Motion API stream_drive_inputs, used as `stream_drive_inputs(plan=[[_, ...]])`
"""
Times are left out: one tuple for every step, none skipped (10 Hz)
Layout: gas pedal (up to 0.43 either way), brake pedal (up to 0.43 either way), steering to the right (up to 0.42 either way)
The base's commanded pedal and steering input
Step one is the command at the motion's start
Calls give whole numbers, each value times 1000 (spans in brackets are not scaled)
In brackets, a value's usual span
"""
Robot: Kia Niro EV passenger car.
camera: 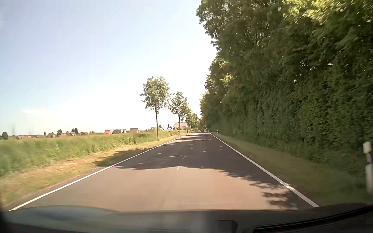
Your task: Follow the waypoints while adhering to traffic rules and regulations
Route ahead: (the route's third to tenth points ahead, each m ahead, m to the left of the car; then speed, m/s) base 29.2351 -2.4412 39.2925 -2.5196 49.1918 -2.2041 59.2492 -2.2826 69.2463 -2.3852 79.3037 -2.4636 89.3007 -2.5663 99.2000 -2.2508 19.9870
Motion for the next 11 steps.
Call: stream_drive_inputs(plan=[[268,6,2],[268,6,0],[268,6,0],[268,6,-1],[268,6,-1],[268,6,-1],[268,6,-1],[268,6,-1],[268,6,-1],[268,6,-1],[268,6,-1]])
